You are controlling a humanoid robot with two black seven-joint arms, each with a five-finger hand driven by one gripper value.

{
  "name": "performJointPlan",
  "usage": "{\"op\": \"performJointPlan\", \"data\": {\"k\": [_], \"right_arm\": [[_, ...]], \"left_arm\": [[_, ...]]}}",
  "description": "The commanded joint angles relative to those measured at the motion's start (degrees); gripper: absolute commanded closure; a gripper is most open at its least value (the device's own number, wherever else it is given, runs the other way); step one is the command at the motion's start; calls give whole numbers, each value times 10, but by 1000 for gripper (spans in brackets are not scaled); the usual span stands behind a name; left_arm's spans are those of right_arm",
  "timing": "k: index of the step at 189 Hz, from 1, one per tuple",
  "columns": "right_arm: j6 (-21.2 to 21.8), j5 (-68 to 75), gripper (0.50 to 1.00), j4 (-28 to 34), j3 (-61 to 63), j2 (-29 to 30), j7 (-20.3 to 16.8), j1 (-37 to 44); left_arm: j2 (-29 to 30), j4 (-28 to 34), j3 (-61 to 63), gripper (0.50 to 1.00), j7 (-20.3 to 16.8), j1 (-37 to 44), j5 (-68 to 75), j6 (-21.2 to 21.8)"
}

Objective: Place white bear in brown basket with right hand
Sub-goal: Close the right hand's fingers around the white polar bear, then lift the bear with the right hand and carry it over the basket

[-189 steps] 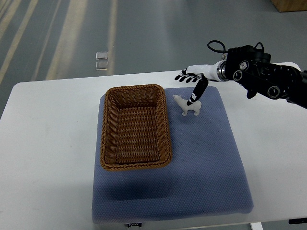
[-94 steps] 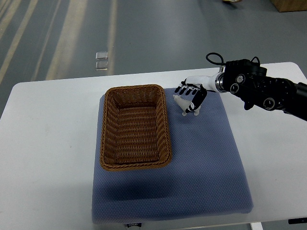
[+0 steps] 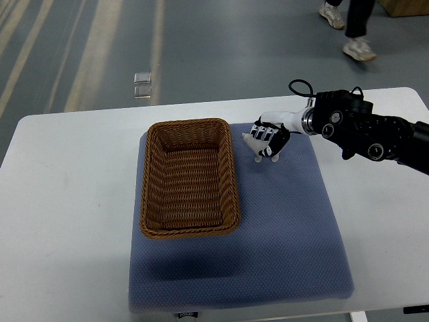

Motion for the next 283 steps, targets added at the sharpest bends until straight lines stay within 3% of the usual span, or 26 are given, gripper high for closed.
{"op": "performJointPlan", "data": {"k": [1,5,59,133,159,182,233,283], "right_arm": [[-6,-18,979,0,0,0,5,-3],[-6,-19,1000,0,-1,0,6,-3],[3,-14,1000,25,1,-18,6,44],[81,34,1000,137,5,-141,6,192],[93,60,1000,166,4,-156,5,222],[84,64,1000,167,3,-135,5,226],[36,65,1000,156,-22,-19,5,225],[13,65,1000,93,-54,100,5,187]], "left_arm": [[0,0,0,500,0,0,0,0],[0,0,0,500,0,0,0,0],[0,-1,0,500,0,0,0,-1],[0,-4,0,500,0,0,0,-1],[0,-4,1,500,0,0,0,-1],[0,-4,1,500,0,0,0,-1],[0,-4,1,500,0,0,0,-1],[0,-4,0,500,0,-1,0,-1]]}}
